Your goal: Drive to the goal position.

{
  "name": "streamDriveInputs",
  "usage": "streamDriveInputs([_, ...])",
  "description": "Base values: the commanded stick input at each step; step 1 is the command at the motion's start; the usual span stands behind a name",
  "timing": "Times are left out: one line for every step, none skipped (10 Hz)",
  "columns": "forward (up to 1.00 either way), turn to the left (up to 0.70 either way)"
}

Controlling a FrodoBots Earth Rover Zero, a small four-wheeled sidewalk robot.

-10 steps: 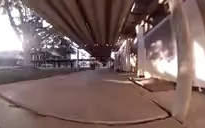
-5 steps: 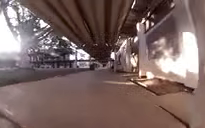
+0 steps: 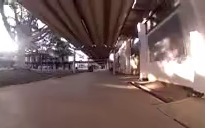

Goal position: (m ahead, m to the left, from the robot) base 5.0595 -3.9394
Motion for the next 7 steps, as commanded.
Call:
streamDriveInputs([0.7,0.0])
streamDriveInputs([0.7,0.0])
streamDriveInputs([0.7,0.0])
streamDriveInputs([0.7,0.0])
streamDriveInputs([0.7,0.0])
streamDriveInputs([0.7,0.0])
streamDriveInputs([0.7,0.0])
